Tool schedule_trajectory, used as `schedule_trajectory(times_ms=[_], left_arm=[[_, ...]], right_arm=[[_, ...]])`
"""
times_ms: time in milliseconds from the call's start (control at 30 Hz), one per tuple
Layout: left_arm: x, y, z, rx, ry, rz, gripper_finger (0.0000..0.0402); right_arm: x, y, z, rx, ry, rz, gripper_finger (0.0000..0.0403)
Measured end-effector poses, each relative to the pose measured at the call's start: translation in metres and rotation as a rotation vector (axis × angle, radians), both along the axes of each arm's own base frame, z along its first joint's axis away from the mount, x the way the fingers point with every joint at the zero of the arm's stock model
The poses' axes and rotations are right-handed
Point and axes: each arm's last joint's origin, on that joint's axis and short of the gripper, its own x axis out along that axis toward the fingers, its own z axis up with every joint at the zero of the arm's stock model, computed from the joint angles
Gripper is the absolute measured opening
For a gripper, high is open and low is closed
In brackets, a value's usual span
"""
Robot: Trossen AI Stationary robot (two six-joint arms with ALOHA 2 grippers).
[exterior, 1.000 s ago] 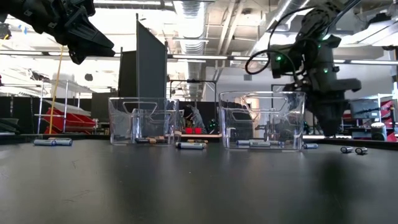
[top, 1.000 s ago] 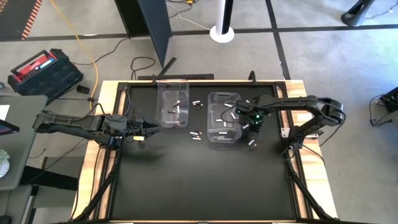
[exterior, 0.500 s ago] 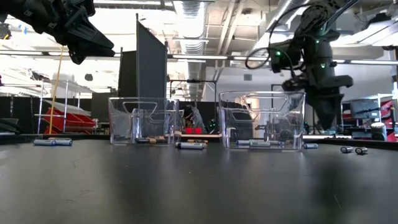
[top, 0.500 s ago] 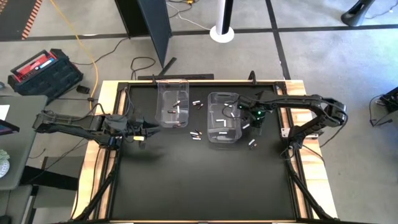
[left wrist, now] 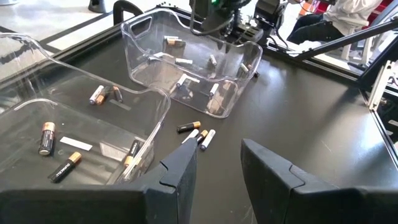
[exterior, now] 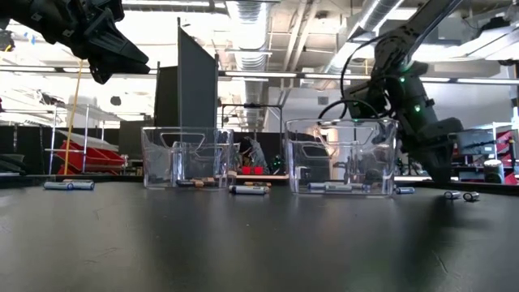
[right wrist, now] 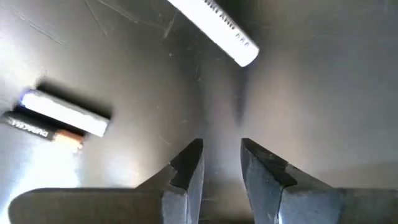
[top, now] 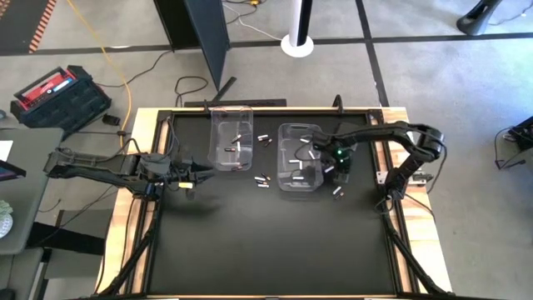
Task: Sort batteries
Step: Put the white battery into the right transparent bin
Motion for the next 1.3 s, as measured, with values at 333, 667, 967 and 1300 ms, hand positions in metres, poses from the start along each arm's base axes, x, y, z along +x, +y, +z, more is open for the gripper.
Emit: schedule_trajectory(times_ms=[333,667,967,1300], left_arm=[[0.000,0.000,0.000,0.000,0.001,0.000,0.0119],[0.000,0.000,0.000,0.000,0.002,0.000,0.0119],[0.000,0.000,0.000,-0.002,0.001,0.000,0.0119],[0.000,0.000,0.000,-0.004,0.001,0.001,0.0119]], right_arm=[[0.021,-0.010,0.017,-0.041,-0.087,0.056,0.0123],[0.035,-0.003,0.023,-0.042,-0.160,0.250,0.0135],[0.041,0.006,0.017,-0.043,-0.205,0.347,0.0137],[0.038,0.007,0.005,-0.062,-0.239,0.352,0.0136]])
